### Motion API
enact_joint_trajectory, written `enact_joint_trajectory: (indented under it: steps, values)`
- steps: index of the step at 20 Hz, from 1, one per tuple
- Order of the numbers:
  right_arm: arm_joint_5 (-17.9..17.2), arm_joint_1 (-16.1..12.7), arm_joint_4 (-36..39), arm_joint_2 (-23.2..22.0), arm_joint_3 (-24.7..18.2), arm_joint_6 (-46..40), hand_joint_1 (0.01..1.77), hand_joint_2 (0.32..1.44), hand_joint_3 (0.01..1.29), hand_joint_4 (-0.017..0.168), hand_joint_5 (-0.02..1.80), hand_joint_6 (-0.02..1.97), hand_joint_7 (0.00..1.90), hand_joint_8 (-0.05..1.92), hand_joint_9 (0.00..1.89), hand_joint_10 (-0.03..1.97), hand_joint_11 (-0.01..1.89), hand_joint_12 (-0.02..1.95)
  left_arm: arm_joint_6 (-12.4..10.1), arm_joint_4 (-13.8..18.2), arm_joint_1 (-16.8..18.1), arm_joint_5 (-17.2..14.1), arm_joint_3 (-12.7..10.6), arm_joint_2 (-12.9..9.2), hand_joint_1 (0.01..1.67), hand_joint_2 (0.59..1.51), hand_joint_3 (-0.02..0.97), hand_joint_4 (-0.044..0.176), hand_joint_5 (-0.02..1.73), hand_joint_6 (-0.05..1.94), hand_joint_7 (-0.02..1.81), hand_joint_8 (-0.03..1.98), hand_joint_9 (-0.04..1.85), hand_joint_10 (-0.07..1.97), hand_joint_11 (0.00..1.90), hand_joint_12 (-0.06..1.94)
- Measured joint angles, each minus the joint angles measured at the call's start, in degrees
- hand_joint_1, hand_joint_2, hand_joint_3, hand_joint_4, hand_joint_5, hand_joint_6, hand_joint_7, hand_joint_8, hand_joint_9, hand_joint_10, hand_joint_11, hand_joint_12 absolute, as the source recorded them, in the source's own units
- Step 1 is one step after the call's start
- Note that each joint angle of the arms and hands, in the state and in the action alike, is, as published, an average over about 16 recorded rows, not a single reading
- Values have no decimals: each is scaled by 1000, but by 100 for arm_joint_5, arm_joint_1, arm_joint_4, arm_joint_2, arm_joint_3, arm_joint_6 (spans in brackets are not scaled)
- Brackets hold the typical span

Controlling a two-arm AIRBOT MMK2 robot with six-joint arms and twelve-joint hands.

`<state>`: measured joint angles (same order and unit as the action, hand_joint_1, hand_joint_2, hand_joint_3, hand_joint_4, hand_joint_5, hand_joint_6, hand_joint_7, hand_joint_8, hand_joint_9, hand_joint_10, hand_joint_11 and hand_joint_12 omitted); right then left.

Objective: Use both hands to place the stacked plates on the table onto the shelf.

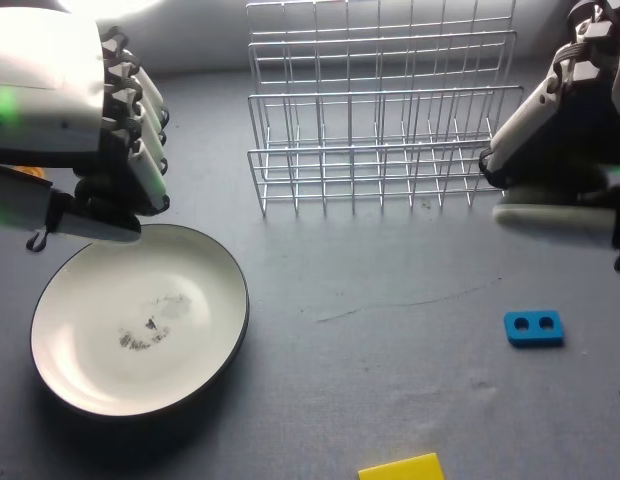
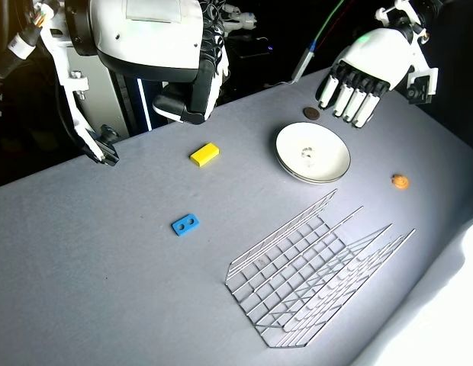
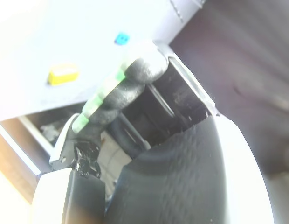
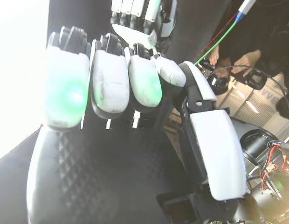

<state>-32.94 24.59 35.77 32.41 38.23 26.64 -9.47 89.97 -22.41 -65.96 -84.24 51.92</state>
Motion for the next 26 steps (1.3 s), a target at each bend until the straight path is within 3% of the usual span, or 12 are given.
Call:
enact_joint_trajectory:
  steps: [8, 10, 12, 18, 26]
  values:
    - [-6, 0, 126, 9, 34, -140, 236, 1194, 35, 7, 224, 349, 306, 324, 330, 336, 356, 412, 67, 327, -96, -308, -179, 11, 61, 1125, 55, 7, 161, 305, 167, 309, 155, 292, 138, 290]
    - [19, -8, 256, 29, 62, -287, 254, 1173, 29, -1, 116, 171, 168, 149, 183, 157, 200, 242, 120, 457, -165, -425, -285, 17, 25, 1104, 49, -6, 62, 127, 65, 128, 57, 113, 51, 110]
    - [87, -26, 426, 63, 91, -459, 297, 1169, 15, 1, 44, 48, 61, 32, 67, 35, 77, 133, 184, 600, -251, -562, -402, 24, 19, 1107, 30, -4, 12, 4, 14, 4, 14, 5, 14, -3]
    - [543, -105, 997, 255, 197, -1011, 652, 1081, 14, 1, 15, 20, 16, 13, 15, 7, 19, 259, 424, 918, -656, -933, -793, 39, 18, 1113, 30, -5, 14, -16, 18, -13, 18, 2, 13, -18]
    - [1390, -278, 1489, 687, 342, -1479, 1039, 988, 14, 1, 11, 20, 12, 13, 14, 7, 22, 486, 722, 749, -1576, -1166, -1447, 212, 18, 1116, 25, -2, 19, -16, 16, -13, 21, 3, 13, -17]
